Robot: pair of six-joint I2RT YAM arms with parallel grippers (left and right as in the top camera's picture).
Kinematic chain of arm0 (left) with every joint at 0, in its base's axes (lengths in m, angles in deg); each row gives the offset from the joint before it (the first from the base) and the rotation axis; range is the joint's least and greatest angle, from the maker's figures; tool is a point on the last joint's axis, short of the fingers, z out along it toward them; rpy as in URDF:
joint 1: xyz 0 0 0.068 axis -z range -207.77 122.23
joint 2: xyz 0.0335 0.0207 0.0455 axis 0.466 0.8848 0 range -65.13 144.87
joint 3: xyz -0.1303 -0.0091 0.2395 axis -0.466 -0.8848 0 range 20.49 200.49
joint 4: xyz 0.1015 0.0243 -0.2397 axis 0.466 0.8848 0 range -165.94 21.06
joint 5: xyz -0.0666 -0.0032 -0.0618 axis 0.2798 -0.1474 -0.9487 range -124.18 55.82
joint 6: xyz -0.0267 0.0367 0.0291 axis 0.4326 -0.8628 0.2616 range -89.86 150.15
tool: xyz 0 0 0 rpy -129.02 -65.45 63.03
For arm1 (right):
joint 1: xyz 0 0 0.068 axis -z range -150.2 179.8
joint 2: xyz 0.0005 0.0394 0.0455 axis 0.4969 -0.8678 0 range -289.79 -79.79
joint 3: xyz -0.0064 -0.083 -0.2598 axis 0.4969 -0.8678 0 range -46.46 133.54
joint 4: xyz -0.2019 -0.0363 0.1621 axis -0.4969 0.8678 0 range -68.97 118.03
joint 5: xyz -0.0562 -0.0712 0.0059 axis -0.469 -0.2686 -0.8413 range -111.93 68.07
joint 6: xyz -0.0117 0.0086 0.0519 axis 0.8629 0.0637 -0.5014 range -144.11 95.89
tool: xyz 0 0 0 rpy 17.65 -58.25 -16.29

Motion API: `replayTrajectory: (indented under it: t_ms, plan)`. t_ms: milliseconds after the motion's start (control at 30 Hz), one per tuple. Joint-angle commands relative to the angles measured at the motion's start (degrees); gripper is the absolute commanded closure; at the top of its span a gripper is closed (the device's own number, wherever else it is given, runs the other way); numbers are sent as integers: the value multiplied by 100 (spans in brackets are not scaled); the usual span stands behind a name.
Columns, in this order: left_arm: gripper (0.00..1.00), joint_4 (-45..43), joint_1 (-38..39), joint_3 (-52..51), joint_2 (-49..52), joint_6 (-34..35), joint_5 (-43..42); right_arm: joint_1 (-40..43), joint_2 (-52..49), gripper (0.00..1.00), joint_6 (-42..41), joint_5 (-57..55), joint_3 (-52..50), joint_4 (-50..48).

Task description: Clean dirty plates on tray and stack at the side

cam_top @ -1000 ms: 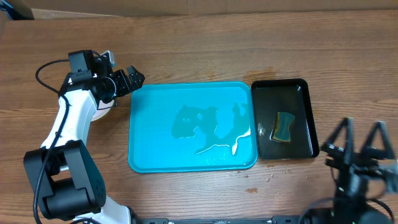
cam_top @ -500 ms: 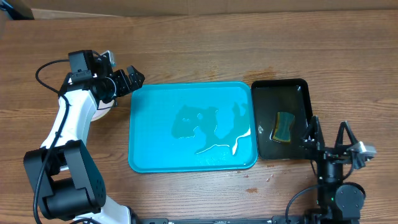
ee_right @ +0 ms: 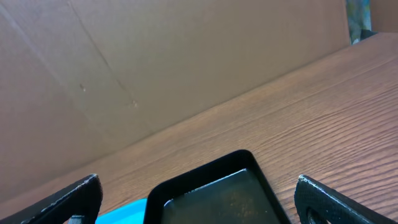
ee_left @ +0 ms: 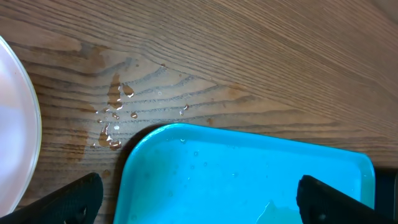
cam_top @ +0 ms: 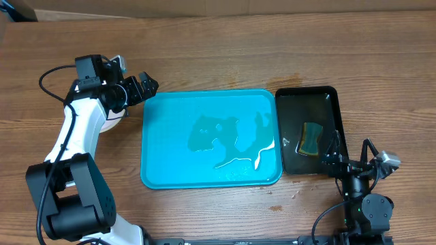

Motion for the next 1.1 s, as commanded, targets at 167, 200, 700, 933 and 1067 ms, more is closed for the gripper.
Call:
replayTrajectory:
  t_ms: [167,200,700,933,1067]
  plan:
    - [0,-4,20,111,-68,-109,13,15,63,0,-24,31,-61,-31]
    - [0,-4,20,111,-68,-111,13,15,63,0,-24,31,-61,-31]
    - [0,-4,0,111,-68,-111,13,15,63,0,-24,31,-61,-31]
    - [0,0,0,111,-256,-111,15,15,63,0,-24,28,-61,-28]
    - [0,170,0,111,-975,-111,13,15,63,0,-24,31,-61,-31]
